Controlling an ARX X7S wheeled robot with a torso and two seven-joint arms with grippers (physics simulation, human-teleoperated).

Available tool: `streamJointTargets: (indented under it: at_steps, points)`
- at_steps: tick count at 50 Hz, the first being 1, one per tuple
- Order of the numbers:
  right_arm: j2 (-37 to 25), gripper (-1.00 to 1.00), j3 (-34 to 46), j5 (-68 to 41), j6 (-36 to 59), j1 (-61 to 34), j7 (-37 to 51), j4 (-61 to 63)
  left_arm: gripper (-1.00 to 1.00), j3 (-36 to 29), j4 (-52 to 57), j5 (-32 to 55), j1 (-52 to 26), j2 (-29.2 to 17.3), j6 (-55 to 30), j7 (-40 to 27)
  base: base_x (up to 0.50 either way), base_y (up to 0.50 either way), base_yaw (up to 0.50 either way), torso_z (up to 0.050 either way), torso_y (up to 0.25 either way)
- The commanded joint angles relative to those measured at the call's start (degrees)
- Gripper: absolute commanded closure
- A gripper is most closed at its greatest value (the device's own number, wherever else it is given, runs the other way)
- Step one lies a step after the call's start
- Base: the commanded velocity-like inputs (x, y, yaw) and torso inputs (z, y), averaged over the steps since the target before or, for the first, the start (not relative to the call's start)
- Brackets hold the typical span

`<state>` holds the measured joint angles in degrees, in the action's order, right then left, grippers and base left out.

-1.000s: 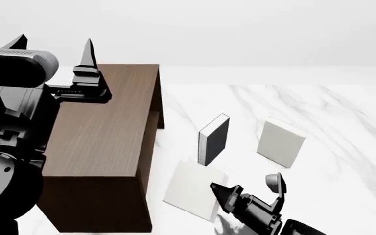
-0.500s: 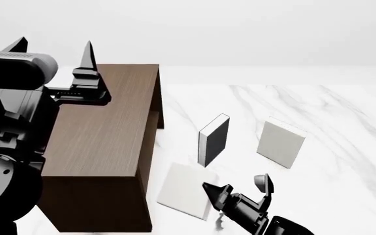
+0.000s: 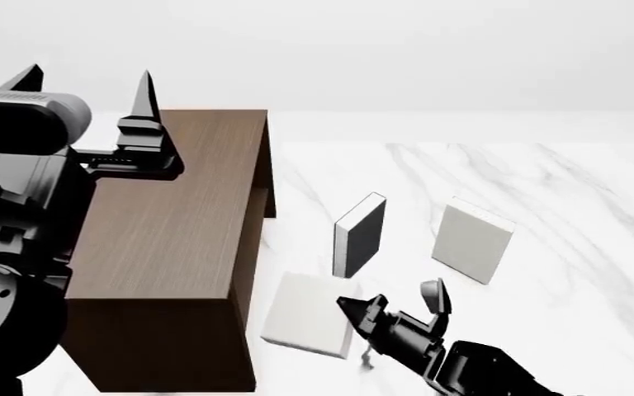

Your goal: Pick up the book on the right and place it under the cabinet shelf.

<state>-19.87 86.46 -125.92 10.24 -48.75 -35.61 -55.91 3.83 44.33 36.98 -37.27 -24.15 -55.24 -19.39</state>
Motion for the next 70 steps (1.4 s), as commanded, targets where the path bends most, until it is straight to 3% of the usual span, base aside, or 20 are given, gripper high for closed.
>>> streamJointTargets:
  at_steps: [1, 27, 35, 44, 49, 59, 60, 70]
  points:
    - [13.7, 1.00, 7.4, -1.3, -5.4, 2.6, -4.6, -19.0, -1.00, 0.2, 0.1, 0.5, -0.2, -0.2, 0.0, -0.2, 0.03, 0.01, 0.04, -0.015, 0.000]
    - [16.7, 1.00, 45.1, -36.6, -7.8, 1.3, -3.0, -19.1, -1.00, 1.1, 0.6, 2.5, -1.4, -0.8, -1.1, -1.0, 0.02, 0.01, 0.04, -0.014, 0.000]
    - [17.8, 1.00, 54.3, -42.3, -8.1, 1.3, -4.4, -19.1, -1.00, 0.9, 0.4, 2.4, -1.4, -0.9, -0.8, -1.1, 0.02, 0.01, 0.03, -0.012, 0.000]
    - [19.1, 1.00, 64.0, -45.2, -9.7, 0.0, 1.4, -19.1, -1.00, 0.1, -0.1, 1.9, -1.2, -0.9, -0.1, -1.1, 0.01, 0.01, 0.03, -0.012, 0.000]
    - [19.7, 1.00, 67.1, -45.8, -10.3, -0.8, 3.3, -19.1, -1.00, 0.1, -0.2, 2.0, -1.1, -0.9, 0.1, -1.1, 0.01, 0.01, 0.03, -0.012, 0.000]
    - [19.8, 1.00, 64.7, -43.0, -10.7, -1.2, 4.3, -19.1, -1.00, 0.3, -0.1, 2.3, -0.6, -1.2, 0.4, -1.2, 0.01, 0.01, 0.03, -0.012, 0.000]
    - [19.7, -1.00, 64.9, -43.3, -10.8, -1.2, 4.4, -19.1, -1.00, 0.3, -0.2, 2.3, -0.6, -1.2, 0.4, -1.3, 0.01, 0.01, 0.02, -0.013, 0.000]
    - [19.7, -1.00, 66.6, -44.9, -11.1, -1.3, 4.1, -19.1, -1.00, 0.2, -0.3, 2.2, -0.3, -1.2, 1.0, -1.3, 0.00, 0.00, 0.00, -0.013, 0.000]
